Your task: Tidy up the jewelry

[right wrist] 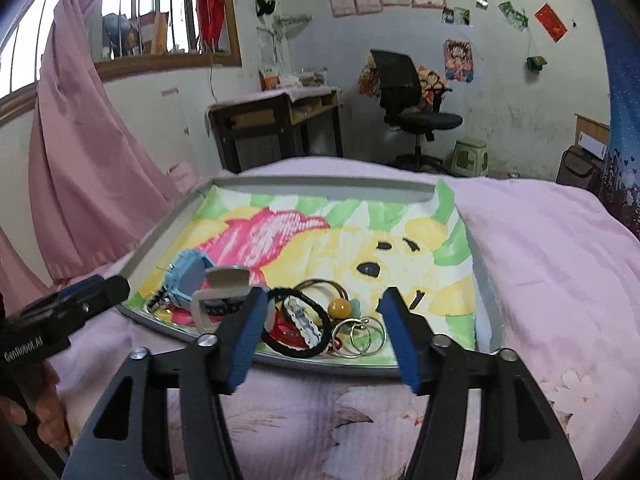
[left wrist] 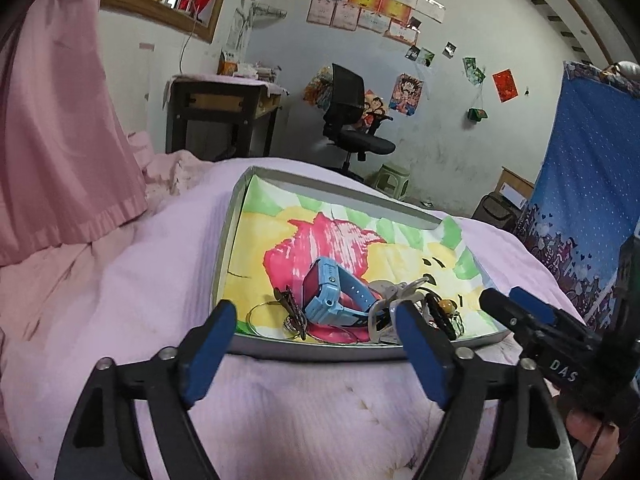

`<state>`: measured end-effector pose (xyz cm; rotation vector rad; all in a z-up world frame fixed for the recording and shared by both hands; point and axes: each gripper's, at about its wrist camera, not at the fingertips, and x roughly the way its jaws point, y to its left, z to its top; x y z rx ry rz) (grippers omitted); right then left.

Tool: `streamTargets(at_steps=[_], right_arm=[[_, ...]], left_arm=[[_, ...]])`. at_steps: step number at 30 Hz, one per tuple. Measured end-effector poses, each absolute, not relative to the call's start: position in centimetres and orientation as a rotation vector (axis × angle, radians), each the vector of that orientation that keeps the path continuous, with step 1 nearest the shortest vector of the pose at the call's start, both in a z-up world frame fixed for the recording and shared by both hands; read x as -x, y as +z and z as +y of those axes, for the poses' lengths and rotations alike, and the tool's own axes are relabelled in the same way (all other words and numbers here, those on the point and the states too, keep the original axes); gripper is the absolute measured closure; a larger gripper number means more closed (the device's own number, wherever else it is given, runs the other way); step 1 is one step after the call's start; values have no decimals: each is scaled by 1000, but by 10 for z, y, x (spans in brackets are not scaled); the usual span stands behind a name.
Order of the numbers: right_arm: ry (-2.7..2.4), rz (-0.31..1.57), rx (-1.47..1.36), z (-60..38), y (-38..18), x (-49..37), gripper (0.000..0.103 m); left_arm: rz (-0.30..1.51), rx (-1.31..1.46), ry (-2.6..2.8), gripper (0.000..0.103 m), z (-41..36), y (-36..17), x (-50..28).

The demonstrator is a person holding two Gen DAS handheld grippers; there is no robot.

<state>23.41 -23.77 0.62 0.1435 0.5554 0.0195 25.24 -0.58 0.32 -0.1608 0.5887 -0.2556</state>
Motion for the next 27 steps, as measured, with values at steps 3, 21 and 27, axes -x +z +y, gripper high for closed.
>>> streamTargets(at_steps=[3,21,27], right_arm=[[20,529,-156,-239,12,-225,23],[14,394,-197,-245,33,-141,1],[22,371,-206,-246,33,-118,1]], left_arm=[[557,150,-246,9,-4,8,-243],[396,115,-206,0,6,37,-168],[373,131,-194,0,8,36,-148]])
